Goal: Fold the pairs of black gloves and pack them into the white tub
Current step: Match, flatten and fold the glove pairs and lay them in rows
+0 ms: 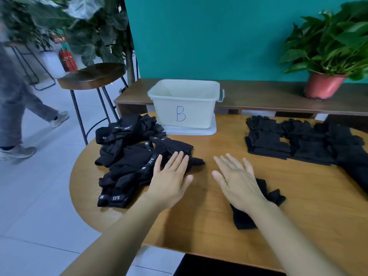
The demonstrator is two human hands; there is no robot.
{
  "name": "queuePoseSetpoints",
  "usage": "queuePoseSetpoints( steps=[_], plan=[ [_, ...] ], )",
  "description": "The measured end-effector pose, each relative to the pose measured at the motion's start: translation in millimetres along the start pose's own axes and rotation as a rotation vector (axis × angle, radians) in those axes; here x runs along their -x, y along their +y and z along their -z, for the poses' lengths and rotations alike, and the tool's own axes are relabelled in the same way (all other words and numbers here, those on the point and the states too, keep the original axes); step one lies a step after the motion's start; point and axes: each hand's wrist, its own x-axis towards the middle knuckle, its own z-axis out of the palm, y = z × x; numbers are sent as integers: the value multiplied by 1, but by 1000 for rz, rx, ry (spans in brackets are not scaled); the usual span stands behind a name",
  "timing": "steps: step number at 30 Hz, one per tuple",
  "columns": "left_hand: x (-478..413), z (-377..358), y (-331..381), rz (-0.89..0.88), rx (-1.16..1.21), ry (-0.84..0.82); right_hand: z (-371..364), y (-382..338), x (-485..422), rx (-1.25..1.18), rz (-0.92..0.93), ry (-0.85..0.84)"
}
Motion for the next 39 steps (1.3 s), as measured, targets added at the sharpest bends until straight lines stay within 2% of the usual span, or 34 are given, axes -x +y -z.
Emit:
queuePoseSetpoints(
  steps=[7,15,20,29,35,37,39],
  plan=[
    [-24,18,-65,132,-58,41,-3,-41,-66,-9,89,23],
    [-68,12,-123,228,-5,35,-25,-77,-137,46,165,-17],
    [-79,5,-135,231,2,20,-51,-93,-165,112,153,-19],
    [-79,-3,-146,258,-31,-17,-66,-110,-189,23,55,21],
    [-80,-3,-145,256,-30,-12,-68,-115,-197,50,-28,-41],
    [-80,-1,-145,255,-30,-7,-69,-112,-195,22,-16,28],
    [-80,3,-148,256,39,13,-68,-107,-196,-121,16,111]
  ],
)
